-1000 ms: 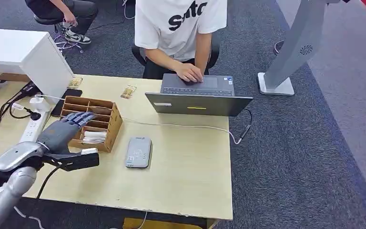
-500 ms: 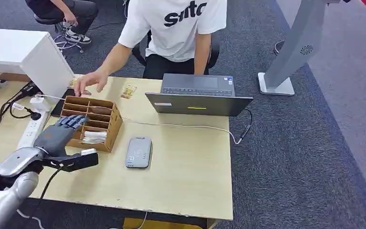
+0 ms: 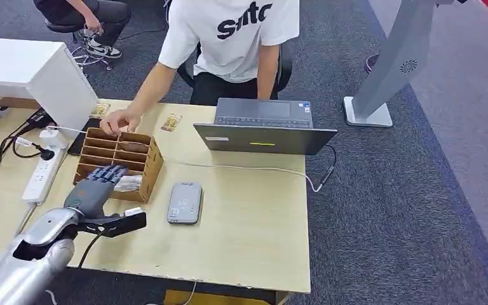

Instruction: Pass the card to the sensor for recognition and then transmit it.

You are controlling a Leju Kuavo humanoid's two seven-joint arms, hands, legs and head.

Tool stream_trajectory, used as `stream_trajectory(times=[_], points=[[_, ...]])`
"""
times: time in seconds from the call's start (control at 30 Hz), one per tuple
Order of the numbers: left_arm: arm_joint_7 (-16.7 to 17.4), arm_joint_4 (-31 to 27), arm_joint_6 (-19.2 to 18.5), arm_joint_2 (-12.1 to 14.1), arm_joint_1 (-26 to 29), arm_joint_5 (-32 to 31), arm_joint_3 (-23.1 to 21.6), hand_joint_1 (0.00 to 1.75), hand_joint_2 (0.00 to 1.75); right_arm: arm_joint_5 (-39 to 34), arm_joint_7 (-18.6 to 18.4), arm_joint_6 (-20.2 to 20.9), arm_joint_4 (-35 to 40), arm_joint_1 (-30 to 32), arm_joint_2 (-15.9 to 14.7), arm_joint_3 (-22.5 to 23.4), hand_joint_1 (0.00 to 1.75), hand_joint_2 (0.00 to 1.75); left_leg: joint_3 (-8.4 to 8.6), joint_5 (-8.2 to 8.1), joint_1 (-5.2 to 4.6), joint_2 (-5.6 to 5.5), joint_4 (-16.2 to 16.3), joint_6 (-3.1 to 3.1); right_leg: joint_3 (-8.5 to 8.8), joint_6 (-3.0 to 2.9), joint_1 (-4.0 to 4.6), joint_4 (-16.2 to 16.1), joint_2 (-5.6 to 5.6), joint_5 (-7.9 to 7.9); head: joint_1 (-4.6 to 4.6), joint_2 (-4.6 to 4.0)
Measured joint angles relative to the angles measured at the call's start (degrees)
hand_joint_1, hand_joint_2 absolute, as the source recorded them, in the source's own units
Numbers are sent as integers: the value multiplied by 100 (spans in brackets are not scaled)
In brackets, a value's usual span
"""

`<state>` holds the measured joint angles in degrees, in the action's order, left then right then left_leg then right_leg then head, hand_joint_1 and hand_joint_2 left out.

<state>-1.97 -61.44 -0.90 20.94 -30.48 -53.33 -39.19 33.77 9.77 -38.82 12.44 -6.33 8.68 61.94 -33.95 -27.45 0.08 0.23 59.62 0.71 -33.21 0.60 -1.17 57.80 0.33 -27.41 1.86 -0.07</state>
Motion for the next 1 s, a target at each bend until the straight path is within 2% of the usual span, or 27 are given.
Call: stream_trajectory(times=[0.23, 0.27, 0.3, 0.43, 0.7, 1.0], points=[[0, 134, 92, -94, 39, -162, 2, 0, 175, 28, 0, 0, 0, 1, 0, -2, 0, 175, 0, 0, 0, 0, 0, 0, 0, 0, 0, 0, 0, 0, 0, 0], [0, 153, 107, -109, 48, -193, 2, 54, 175, 33, 0, 0, 0, 0, 0, -2, 0, 175, 0, 0, 0, 0, 0, 0, 0, 0, 0, 0, 0, 0, 0, 0], [0, 179, 124, -129, 58, -223, 2, 175, 175, 37, 0, 0, 0, 1, 0, -2, 0, 175, 0, 0, 0, 0, 0, 0, 0, 0, 0, 0, 0, 0, 0, 0], [-18, 243, 332, -219, 92, -343, 37, 175, 175, 44, 0, 2, 0, 1, 0, -2, 0, 175, 0, 0, 0, -1, 0, 0, 1, 0, 0, 0, -2, 0, 0, 0], [-37, 267, 498, -387, 151, -617, 232, 175, 175, 76, 20, -2, 0, 4, 0, -2, 0, 175, 1, 0, 0, 2, 0, 0, 1, 0, 0, 0, 0, 0, -2, 0], [-35, 267, 535, -509, 136, -700, 385, 175, 175, 92, 20, -2, 0, 3, 0, -2, 0, 175, 3, -1, 0, 10, -1, 0, 1, 0, 0, 1, 7, 0, -4, 0]])
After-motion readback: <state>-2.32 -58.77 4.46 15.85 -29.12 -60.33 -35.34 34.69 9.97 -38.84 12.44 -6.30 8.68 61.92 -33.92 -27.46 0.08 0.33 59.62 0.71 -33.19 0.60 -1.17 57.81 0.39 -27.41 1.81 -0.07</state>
